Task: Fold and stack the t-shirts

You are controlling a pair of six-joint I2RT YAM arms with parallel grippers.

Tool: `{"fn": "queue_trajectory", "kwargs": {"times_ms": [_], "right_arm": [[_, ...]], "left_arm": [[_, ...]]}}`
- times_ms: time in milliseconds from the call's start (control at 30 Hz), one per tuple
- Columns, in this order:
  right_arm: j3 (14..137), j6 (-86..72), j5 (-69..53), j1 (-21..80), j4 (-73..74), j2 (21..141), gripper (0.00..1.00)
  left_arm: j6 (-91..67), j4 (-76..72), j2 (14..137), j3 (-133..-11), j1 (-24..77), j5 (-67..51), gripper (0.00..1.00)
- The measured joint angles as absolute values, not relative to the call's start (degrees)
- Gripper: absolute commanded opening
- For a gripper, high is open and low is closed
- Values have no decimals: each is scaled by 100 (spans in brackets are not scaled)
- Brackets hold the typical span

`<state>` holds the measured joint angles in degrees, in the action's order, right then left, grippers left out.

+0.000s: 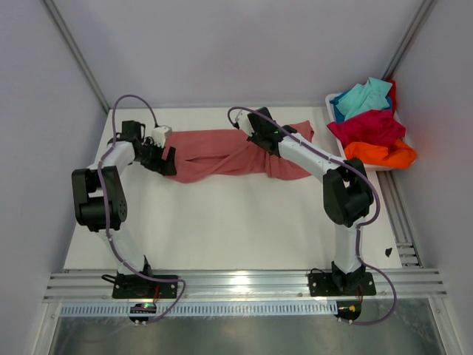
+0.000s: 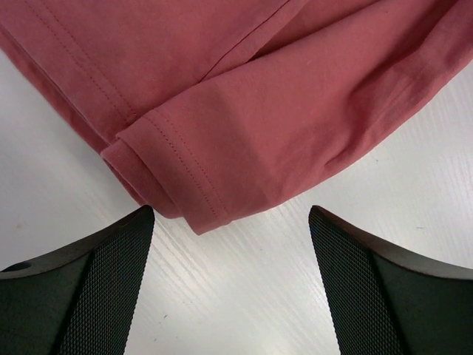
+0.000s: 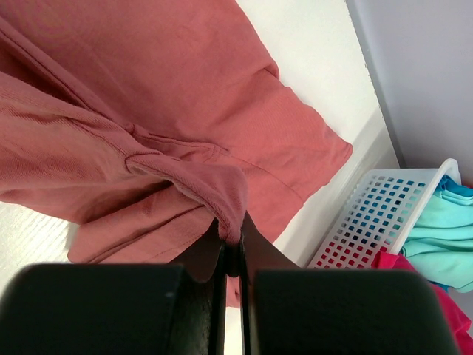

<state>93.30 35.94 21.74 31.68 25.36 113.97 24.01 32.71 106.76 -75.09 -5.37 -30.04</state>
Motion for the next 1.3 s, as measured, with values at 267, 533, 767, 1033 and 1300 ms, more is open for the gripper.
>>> {"fn": "queue_trajectory", "kwargs": {"times_ms": [267, 533, 767, 1033, 1300], "right_arm": [[9327, 3590, 2171, 3170, 2536, 11397, 3], [9290, 3588, 2169, 3168, 2536, 11389, 3], [9264, 3588, 2167, 3170, 2534, 11369, 3], [9223, 3586, 2167, 3168, 2534, 11312, 3], [9220, 3583, 2165, 3168, 2534, 11312, 3]], "left_arm": [[2445, 3450, 10676, -7507, -537, -3006, 86], [2443, 3489, 10676, -7507, -537, -3118, 85], [2443, 3559, 10676, -7507, -537, -3203, 84], [2469, 3728, 10676, -7507, -537, -3216, 81], [2563, 3986, 10704, -7546, -537, -3291, 16]]}}
